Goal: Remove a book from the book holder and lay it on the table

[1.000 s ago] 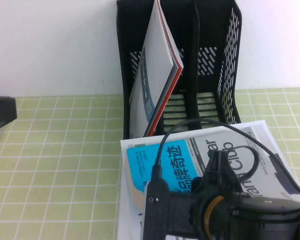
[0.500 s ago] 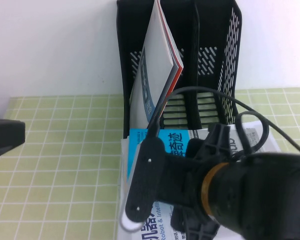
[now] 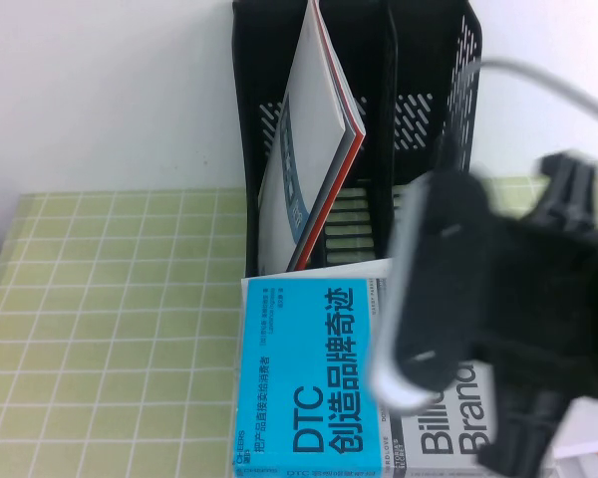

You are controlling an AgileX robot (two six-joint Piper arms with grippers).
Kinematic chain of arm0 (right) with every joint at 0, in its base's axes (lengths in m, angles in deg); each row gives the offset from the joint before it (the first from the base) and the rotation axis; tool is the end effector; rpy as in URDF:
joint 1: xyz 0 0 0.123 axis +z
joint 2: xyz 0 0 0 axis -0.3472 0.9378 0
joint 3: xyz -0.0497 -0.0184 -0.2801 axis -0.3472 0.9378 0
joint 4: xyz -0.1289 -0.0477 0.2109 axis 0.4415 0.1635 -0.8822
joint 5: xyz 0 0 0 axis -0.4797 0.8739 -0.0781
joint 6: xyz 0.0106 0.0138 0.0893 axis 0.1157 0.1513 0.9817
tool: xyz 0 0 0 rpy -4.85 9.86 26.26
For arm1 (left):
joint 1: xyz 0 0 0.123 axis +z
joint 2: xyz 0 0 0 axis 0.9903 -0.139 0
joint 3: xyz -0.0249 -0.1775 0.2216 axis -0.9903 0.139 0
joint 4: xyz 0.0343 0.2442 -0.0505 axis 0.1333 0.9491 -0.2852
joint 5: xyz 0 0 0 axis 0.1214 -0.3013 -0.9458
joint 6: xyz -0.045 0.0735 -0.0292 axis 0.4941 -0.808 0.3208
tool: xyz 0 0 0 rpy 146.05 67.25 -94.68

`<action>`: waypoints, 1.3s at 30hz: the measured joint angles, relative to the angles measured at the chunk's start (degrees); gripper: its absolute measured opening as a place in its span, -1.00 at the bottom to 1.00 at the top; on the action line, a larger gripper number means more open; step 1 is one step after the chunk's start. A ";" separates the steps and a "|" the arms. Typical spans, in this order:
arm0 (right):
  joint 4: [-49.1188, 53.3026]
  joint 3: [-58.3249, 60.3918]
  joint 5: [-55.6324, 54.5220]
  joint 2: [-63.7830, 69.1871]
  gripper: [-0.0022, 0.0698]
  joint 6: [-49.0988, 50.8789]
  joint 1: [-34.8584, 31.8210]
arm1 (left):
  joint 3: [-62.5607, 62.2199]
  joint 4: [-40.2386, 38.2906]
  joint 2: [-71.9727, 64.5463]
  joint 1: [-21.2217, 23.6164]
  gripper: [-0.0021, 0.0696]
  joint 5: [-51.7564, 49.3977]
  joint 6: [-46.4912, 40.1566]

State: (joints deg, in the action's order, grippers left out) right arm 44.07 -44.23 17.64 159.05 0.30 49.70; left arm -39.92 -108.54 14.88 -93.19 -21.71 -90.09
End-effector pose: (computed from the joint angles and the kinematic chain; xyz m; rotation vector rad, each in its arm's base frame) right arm 0.1265 0.2237 0.3810 -1.4866 1.7242 -0.1541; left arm 0.0248 -0.0422 0.4379 0.3884 1.8563 -0.5805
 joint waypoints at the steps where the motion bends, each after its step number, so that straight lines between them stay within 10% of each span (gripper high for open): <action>1: 0.11 0.00 0.32 -1.81 -0.72 0.22 0.00 | 1.02 -0.35 1.97 0.00 -0.95 0.00 0.00; 20: -8.62 22.33 -9.96 -26.06 -0.93 7.24 0.00 | 35.94 -0.55 21.46 0.00 -0.95 21.28 -4.86; 39: -8.39 22.60 -11.08 -26.45 -0.93 7.83 0.00 | 43.33 -0.78 21.46 0.00 -0.95 24.41 -11.38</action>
State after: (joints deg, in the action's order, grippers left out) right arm 35.68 -21.63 6.56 132.60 8.13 49.70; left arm 3.41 -109.32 36.34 -93.19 2.71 -101.47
